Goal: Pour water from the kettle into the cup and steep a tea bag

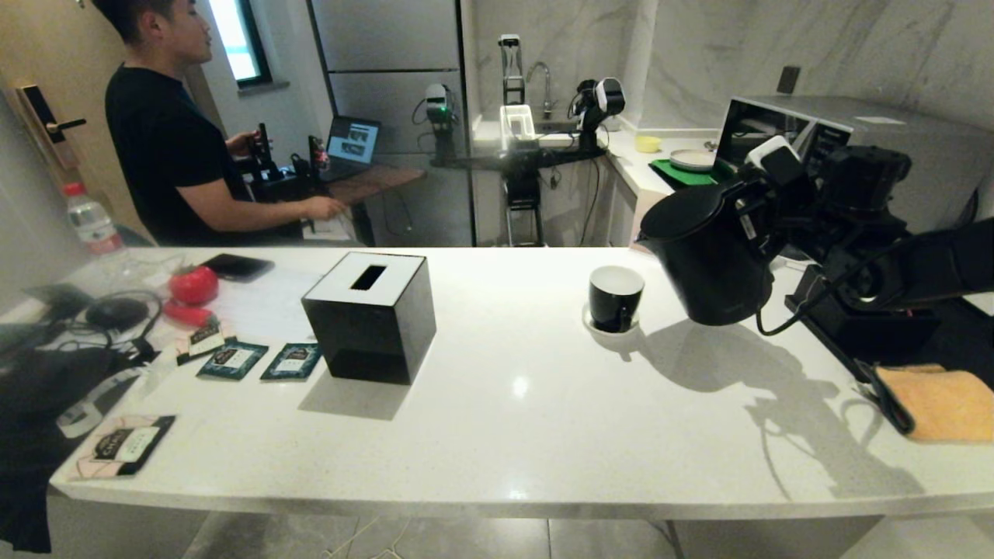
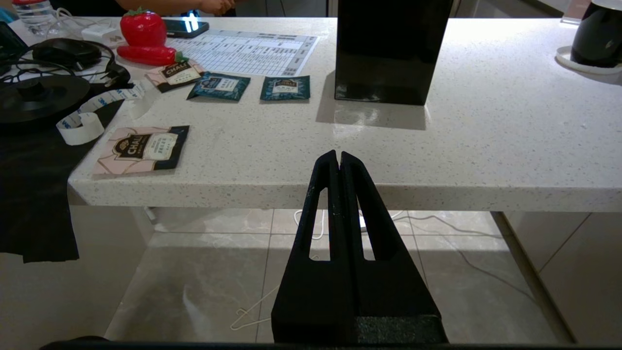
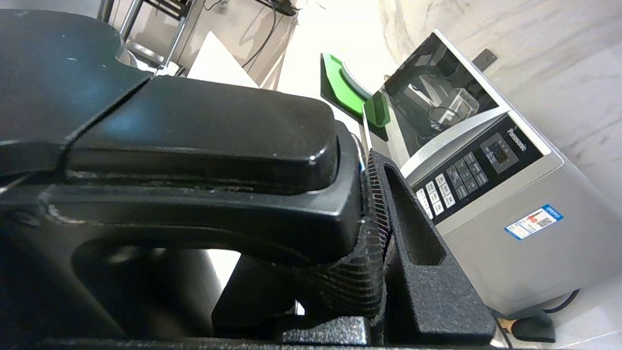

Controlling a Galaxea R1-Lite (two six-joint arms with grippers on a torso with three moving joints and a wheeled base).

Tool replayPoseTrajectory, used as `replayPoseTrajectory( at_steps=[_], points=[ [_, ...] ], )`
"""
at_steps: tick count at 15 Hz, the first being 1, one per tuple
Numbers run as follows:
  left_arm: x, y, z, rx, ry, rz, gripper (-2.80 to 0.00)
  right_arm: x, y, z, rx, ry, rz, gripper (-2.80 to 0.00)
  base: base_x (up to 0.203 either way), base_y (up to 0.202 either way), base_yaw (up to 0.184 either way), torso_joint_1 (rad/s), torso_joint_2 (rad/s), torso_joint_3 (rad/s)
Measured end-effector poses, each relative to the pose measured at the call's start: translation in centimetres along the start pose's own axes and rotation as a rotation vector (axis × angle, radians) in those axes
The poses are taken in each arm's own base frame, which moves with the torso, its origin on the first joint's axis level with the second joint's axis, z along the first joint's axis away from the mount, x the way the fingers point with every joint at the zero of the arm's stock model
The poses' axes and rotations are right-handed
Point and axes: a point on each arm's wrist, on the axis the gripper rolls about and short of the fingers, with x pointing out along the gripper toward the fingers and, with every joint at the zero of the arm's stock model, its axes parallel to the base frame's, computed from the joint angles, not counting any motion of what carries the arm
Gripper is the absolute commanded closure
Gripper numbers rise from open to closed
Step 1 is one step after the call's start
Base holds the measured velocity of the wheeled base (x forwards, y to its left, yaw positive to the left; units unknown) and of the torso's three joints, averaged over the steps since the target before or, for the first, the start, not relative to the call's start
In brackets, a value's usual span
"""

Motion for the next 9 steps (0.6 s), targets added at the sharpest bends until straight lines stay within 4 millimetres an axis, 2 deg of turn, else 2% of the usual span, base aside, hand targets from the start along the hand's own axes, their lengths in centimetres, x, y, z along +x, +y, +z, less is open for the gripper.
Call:
replayPoseTrajectory(
  at_steps=[9],
  points=[
    [0.00,0.00,0.00,0.000,0.000,0.000,0.00,0.21,0.32,-0.43,-0.024,0.004,0.004,0.00,0.000,0.000,0.000,0.000,0.00,0.000]
  ],
)
